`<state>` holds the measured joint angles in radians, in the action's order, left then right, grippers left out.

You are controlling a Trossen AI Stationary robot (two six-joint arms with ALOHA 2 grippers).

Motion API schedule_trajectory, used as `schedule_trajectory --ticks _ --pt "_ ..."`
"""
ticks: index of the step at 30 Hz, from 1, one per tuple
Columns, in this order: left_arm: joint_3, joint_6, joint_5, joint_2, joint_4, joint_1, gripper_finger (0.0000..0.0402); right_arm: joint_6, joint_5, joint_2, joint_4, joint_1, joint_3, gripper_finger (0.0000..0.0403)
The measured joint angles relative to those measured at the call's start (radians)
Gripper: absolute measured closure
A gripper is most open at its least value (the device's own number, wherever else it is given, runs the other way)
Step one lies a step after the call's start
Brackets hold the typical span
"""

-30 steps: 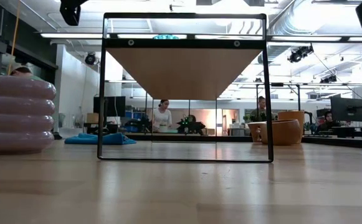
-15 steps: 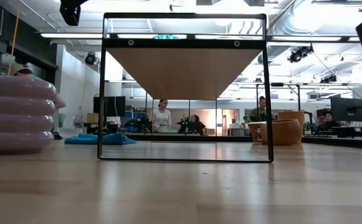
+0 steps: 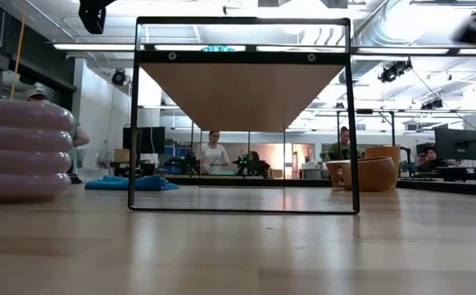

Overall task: Stack small to large cups/mugs on shelf
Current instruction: Put the orange cup on the shelf

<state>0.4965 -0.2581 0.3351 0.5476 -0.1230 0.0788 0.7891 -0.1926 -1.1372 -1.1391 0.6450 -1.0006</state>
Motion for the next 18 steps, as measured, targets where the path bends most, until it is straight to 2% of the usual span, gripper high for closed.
schedule_trajectory --ticks 5,8,15,18 --pt "0.0 0.0 0.0 0.0 0.0 0.0 0.024 -0.098 -0.246 0.0 -0.005 -0.06 -0.174 0.0401" --pt "0.0 0.0 0.0 0.0 0.0 0.0 0.024 -0.199 -0.325 0.006 0.07 -0.101 -0.217 0.0402" --pt "0.0 -0.009 -0.065 0.0 0.0 0.0 0.0241 -0.531 -0.291 0.103 0.555 -0.245 -0.095 0.0402" --pt "0.0 -0.024 -0.072 0.0 0.0 0.0 0.0241 -0.643 -0.202 0.145 0.828 -0.329 -0.02 0.0402"
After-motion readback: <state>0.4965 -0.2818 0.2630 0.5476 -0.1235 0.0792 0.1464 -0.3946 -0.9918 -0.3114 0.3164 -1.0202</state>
